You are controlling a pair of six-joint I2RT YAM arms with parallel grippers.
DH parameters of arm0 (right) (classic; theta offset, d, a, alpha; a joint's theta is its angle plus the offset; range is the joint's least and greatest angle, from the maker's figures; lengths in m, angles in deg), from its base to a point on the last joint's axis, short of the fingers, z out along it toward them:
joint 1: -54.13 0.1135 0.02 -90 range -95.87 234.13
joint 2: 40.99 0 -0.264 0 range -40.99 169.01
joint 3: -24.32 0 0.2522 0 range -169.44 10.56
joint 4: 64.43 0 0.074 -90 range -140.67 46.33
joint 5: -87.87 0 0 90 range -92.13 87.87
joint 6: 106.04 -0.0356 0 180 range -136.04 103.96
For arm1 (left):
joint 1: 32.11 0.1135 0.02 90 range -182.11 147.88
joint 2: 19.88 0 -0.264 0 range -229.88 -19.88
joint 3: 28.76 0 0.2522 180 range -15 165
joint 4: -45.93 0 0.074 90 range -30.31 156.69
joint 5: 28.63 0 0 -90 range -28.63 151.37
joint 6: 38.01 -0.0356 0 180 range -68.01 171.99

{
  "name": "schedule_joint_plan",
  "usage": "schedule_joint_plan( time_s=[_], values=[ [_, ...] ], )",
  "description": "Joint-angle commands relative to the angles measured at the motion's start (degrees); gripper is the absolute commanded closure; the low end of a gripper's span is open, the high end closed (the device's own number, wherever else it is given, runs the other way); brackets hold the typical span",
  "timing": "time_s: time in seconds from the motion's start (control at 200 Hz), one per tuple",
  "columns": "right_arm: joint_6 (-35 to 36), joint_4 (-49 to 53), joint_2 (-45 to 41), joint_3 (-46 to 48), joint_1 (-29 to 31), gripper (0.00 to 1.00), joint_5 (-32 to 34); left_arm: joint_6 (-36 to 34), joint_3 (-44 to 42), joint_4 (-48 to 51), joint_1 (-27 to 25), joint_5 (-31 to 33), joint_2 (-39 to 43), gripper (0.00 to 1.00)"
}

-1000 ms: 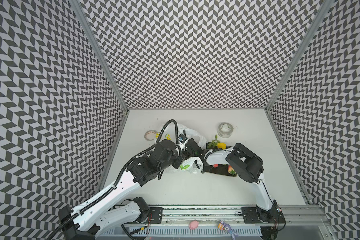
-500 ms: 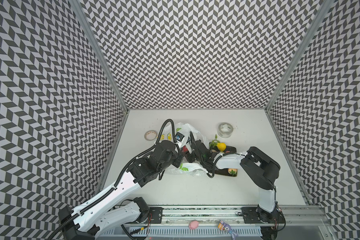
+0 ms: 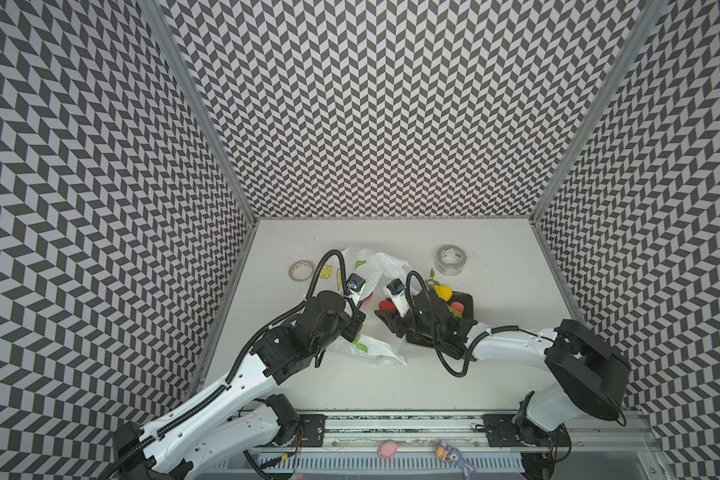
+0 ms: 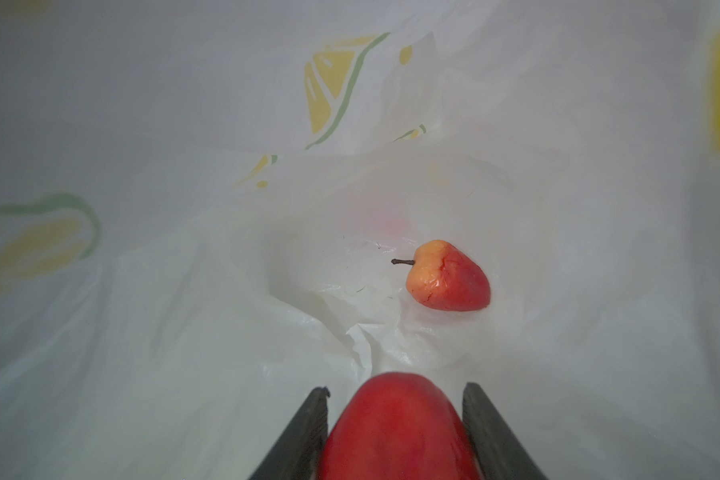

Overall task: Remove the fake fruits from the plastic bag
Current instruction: 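Lift the red strawberry out of the bag and carry it over the dark pad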

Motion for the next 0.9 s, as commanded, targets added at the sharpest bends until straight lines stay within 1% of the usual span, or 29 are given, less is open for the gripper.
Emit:
schedule_joint_plan(
  time_s=[0.0, 0.21, 0.27, 0.35, 0.441, 0.541, 0.661, 0.726, 0.786, 0.851, 0.896],
  values=[
    [1.1, -1.5, -5.7, 2.4, 0.4, 0.88, -0.9, -2.1, -1.1, -3.0, 0.1, -0.8, 1.4, 1.00],
    [1.8, -0.2, -14.0, 8.4, 0.4, 0.89, -0.7, -6.1, -3.8, -6.1, 0.0, -2.7, 4.2, 1.00],
    [1.6, 1.8, -17.0, 9.0, 0.3, 0.90, 0.6, -6.5, -4.1, -6.5, 0.1, -2.6, 4.2, 1.00],
    [-0.7, 6.8, -21.2, 8.5, 0.2, 0.90, 4.8, -6.3, -4.1, -6.5, 0.0, -2.1, 3.4, 1.00],
    [-5.6, 14.2, -25.6, 7.5, -0.9, 0.90, 8.5, -5.5, -3.9, -6.1, 0.1, -1.1, 2.0, 1.00],
    [-11.9, 23.6, -29.3, 5.5, -3.7, 0.90, 11.5, -4.8, -3.8, -5.5, 0.1, -0.9, 1.4, 1.00],
    [-18.8, 32.3, -33.0, 5.0, -8.4, 0.89, 14.2, -4.4, -4.4, -5.7, 0.1, 0.0, 1.9, 1.00],
    [-21.9, 36.8, -34.0, 4.7, -11.8, 0.89, 14.4, -4.2, -4.4, -5.7, 0.2, 0.6, 2.0, 1.00],
    [-23.5, 38.6, -34.6, 4.7, -14.0, 0.89, 14.0, -4.1, -4.5, -5.9, 0.2, 0.7, 2.0, 1.00],
    [-23.4, 38.6, -34.4, 4.8, -14.5, 0.89, 12.9, -4.1, -4.7, -6.2, 0.2, 0.8, 2.0, 1.00],
    [-21.5, 37.7, -33.9, 5.2, -14.5, 0.89, 10.8, -4.4, -4.8, -6.5, 0.3, 1.0, 2.0, 1.00]
  ],
)
